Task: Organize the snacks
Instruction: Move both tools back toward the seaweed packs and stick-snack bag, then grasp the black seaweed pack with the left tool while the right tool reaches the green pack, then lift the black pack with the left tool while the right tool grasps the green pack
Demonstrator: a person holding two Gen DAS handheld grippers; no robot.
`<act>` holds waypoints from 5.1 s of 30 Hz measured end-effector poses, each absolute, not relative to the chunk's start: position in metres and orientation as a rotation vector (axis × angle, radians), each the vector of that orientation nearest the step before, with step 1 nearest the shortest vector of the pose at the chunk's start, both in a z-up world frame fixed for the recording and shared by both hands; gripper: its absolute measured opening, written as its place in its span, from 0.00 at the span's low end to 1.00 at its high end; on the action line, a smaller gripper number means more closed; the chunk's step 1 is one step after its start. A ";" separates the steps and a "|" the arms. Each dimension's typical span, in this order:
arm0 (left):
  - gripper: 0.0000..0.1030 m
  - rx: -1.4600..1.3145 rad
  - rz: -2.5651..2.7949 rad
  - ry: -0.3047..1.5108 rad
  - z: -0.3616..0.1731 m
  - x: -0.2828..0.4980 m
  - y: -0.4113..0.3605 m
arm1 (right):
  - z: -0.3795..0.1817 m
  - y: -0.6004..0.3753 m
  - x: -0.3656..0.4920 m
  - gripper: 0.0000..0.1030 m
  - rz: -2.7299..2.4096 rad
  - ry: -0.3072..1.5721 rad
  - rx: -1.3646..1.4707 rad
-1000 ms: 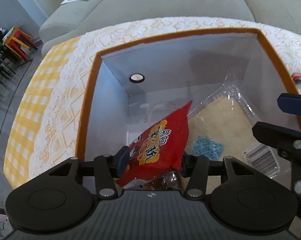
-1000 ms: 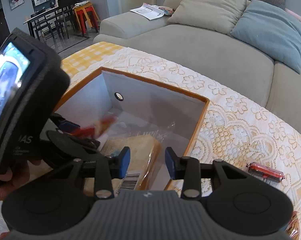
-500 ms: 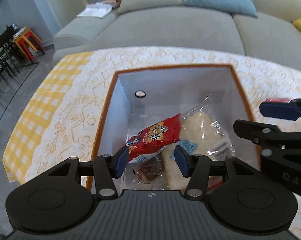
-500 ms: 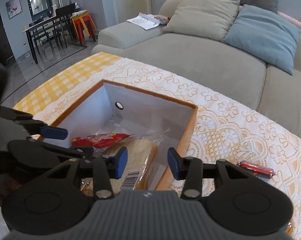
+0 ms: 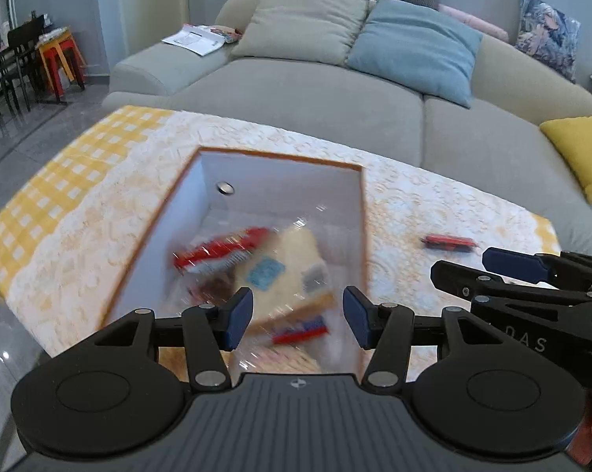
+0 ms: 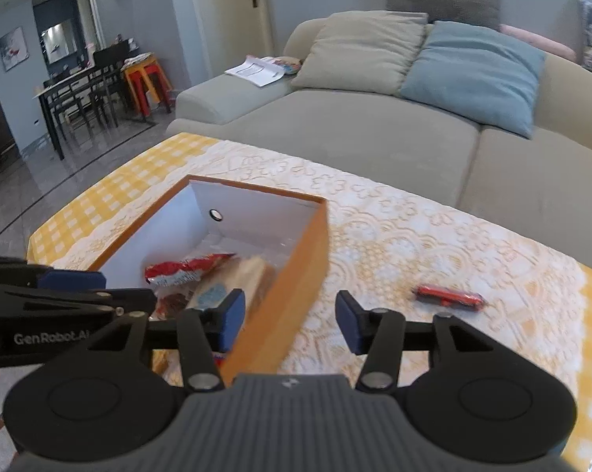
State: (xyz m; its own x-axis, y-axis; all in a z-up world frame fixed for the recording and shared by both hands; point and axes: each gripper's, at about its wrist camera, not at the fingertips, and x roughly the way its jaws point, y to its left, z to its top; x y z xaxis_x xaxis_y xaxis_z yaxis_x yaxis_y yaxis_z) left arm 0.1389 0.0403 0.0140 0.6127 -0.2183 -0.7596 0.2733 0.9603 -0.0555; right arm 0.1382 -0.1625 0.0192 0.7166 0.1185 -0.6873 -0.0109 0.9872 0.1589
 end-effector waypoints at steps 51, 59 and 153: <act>0.65 0.373 -0.711 1.032 -0.092 0.073 -0.166 | -0.115 -0.368 0.003 0.60 -0.376 0.999 0.657; 0.65 0.448 -0.845 0.994 -0.093 0.067 -0.194 | -0.115 -0.385 -0.004 0.52 -0.419 0.925 0.771; 0.44 0.453 -0.601 1.099 -0.135 0.067 -0.107 | -0.130 -0.293 0.027 0.71 -0.226 1.130 0.234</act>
State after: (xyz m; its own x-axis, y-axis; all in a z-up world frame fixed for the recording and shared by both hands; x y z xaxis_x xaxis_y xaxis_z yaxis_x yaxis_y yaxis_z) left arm 0.0667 -0.1073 -0.1348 0.3249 -0.2240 -0.9188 0.6526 0.7562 0.0464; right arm 0.0270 -0.2925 -0.1302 0.4091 -0.0598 -0.9105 0.2956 0.9527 0.0702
